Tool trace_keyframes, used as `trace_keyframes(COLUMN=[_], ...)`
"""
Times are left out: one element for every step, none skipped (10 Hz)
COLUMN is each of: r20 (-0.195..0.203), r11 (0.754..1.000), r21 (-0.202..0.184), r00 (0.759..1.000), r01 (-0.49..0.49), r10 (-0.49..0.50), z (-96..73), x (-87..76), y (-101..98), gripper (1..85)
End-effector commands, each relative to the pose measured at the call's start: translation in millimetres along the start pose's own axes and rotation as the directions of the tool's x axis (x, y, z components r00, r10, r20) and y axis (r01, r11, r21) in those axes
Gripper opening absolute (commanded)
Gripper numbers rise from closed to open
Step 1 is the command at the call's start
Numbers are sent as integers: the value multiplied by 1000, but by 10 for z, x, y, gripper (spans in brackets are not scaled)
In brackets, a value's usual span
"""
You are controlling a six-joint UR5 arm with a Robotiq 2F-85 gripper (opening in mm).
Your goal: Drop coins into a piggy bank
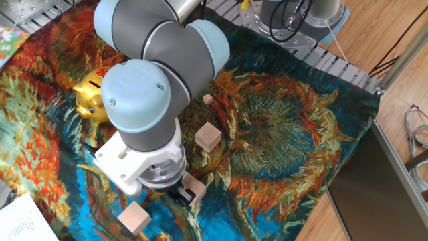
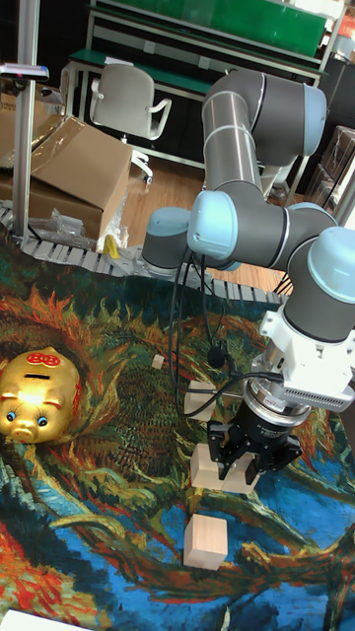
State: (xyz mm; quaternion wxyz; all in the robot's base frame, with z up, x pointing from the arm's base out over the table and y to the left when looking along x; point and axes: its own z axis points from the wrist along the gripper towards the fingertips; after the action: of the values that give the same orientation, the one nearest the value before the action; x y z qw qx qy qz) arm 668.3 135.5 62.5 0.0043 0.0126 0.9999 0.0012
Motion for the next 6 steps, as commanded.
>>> trace_keyframes(r20=[9, 10, 10, 10, 8, 8], r11=[1000, 1000, 1000, 1000, 1000, 1000], r21=[0, 4, 3, 3, -8, -11], r00=[1000, 1000, 1000, 1000, 1000, 1000], r01=[9, 9, 6, 0, -3, -6], r10=[-9, -9, -6, 0, 3, 6], z=[-11, -11, -11, -15, -17, -12], x=[-29, -29, -29, -28, -22, -23], y=[-10, -22, -18, -16, 11, 19], gripper=[413, 413, 413, 410, 407, 393])
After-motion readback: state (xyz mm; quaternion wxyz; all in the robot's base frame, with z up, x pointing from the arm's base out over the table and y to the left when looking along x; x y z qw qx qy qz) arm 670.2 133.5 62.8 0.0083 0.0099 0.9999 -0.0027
